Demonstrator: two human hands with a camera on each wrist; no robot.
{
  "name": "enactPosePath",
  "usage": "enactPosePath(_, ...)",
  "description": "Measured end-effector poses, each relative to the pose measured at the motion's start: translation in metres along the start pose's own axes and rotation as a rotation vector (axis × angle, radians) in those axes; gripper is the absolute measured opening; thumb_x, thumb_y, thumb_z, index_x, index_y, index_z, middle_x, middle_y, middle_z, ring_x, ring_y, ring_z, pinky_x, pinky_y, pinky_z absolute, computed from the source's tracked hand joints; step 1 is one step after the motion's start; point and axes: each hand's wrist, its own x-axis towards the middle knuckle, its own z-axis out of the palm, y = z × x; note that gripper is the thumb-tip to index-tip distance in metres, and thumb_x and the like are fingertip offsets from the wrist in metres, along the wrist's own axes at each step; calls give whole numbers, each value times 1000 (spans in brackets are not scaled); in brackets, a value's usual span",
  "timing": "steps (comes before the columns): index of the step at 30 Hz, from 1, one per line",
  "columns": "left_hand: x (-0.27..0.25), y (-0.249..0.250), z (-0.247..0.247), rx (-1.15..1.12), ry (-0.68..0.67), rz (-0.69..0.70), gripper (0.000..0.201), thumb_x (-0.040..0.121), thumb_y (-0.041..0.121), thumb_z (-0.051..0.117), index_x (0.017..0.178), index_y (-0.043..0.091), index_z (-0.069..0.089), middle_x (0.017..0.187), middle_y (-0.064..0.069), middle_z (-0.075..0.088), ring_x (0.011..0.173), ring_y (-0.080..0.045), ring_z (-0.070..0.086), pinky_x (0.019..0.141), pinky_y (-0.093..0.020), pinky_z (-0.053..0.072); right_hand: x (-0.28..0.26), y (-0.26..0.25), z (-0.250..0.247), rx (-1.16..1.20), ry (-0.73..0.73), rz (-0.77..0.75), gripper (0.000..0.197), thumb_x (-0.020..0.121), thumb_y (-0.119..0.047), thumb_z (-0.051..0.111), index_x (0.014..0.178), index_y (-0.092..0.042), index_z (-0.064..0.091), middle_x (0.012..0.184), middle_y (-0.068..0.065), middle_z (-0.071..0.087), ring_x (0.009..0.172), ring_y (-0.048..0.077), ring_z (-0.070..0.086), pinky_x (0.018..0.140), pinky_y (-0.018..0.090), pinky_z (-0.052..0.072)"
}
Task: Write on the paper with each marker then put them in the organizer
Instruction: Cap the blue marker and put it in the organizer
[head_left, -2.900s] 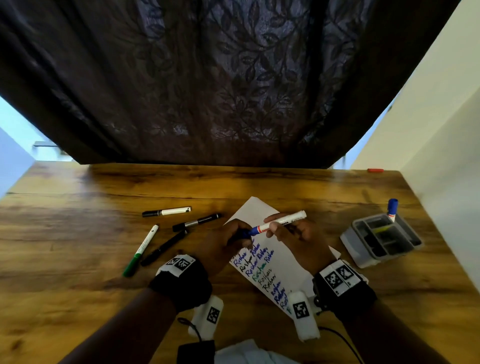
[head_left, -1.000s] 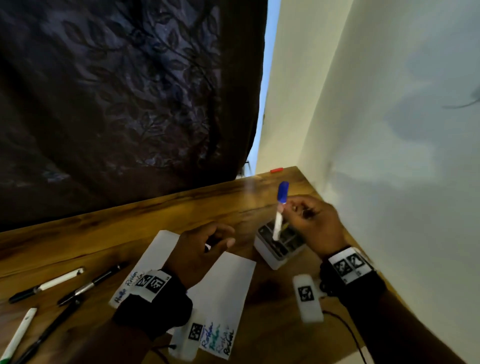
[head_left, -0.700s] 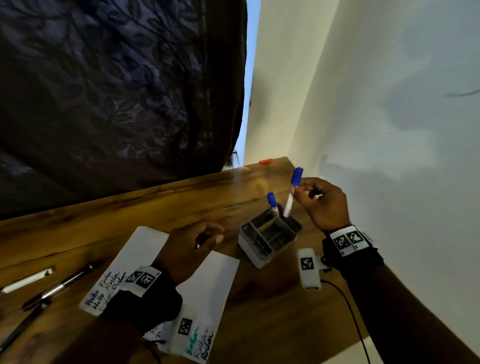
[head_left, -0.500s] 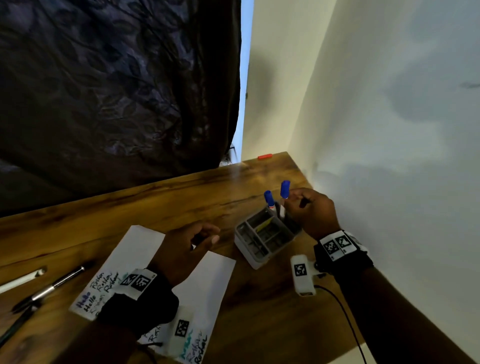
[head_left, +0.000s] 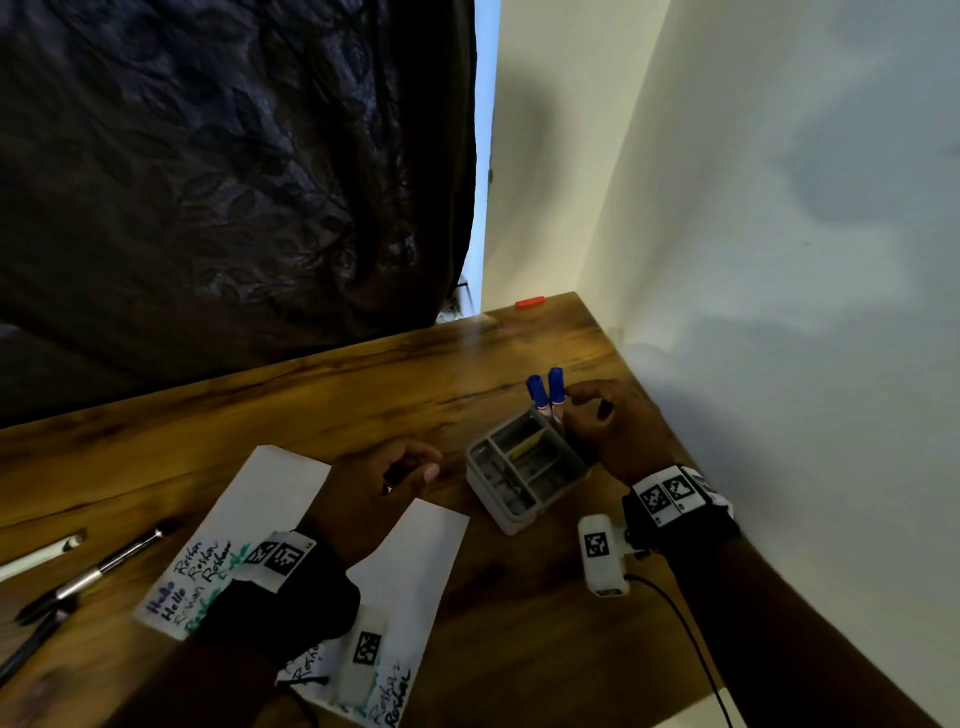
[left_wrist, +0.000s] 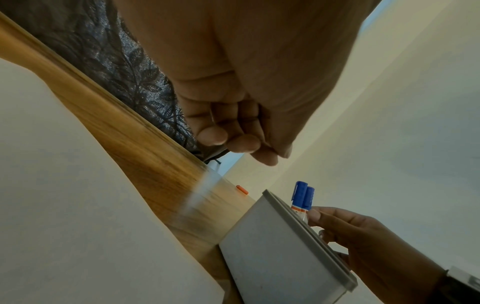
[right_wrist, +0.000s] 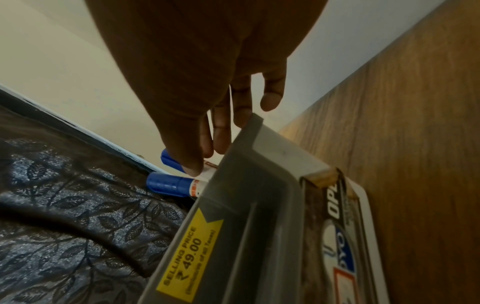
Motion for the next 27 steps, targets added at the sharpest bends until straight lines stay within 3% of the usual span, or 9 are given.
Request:
enactPosePath(4, -3, 0, -5, -3, 2, 20, 12, 92, 31, 63, 103, 31, 68, 92, 20, 67, 90, 8, 61, 69, -3, 45, -7, -13, -6, 49, 49, 68, 25, 83, -32, 75, 104, -22, 69, 96, -12, 60, 83, 13, 58, 73, 27, 53)
enactPosePath(7, -9, -1, -11, -10, 9, 22, 12, 92, 31, 63, 103, 31, 67, 91, 19, 68, 90, 7, 61, 69, -2, 44, -10, -25, -11, 68, 99, 72, 26, 82, -33, 75, 106, -27, 67, 105, -10, 62, 91, 13, 61, 81, 26, 50)
enactPosePath(9, -16, -2, -18, -5, 11, 13, 13, 92, 33, 62, 104, 31, 67, 89, 16, 69, 89, 6, 62, 70, -2, 43, -14, -37, -12, 45, 146, -19, 24, 81, -37, 75, 100, -38, 61, 107, -11, 64, 83, 6, 59, 75, 25, 51)
enactPosePath(11, -23, -4, -25, 3, 8, 4, 14, 93, 35, 60, 105, 32, 66, 87, 14, 70, 88, 5, 62, 69, -2, 43, -21, -56, -13, 7, 183, -126, 23, 80, -40, 74, 100, -38, 61, 106, -13, 64, 78, 1, 55, 71, 27, 51)
enactPosePath(14, -39, -10, -43, 36, 18, -29, 15, 93, 40, 58, 106, 36, 65, 84, 14, 70, 86, 5, 62, 69, -9, 45, -32, -99, -4, 7, 157, -222, 27, 82, -35, 75, 106, -27, 68, 98, -12, 60, 82, 9, 55, 72, 26, 47)
enactPosePath(16, -54, -19, -60, 53, 38, -51, 14, 94, 42, 57, 105, 37, 64, 83, 14, 70, 83, 5, 60, 66, -9, 42, -39, -128, 13, 33, 149, -317, 22, 81, -31, 77, 100, -25, 69, 95, -12, 60, 83, 14, 56, 72, 30, 47)
enactPosePath(21, -104, -59, -112, 76, 105, -140, 15, 96, 38, 55, 108, 36, 63, 81, 13, 69, 82, 6, 62, 66, -8, 46, -61, -190, 81, -29, -69, -454, 21, 85, -45, 70, 102, -33, 68, 102, -18, 58, 92, 4, 54, 82, 22, 45)
enactPosePath(24, -140, -88, -143, 80, 161, -206, 15, 95, 34, 57, 109, 33, 63, 84, 16, 68, 78, 6, 62, 71, -15, 50, -76, -223, 126, 13, -225, -520, 19, 86, -45, 68, 103, -36, 67, 99, -17, 62, 89, 3, 57, 81, 27, 51)
enactPosePath(27, -179, -118, -175, 106, 219, -275, 13, 95, 32, 58, 103, 42, 59, 82, 22, 63, 69, 14, 56, 63, -6, 44, -94, -259, 169, 59, -352, -644, 15, 87, -32, 71, 102, -31, 70, 95, -12, 62, 84, -1, 50, 77, 8, 42)
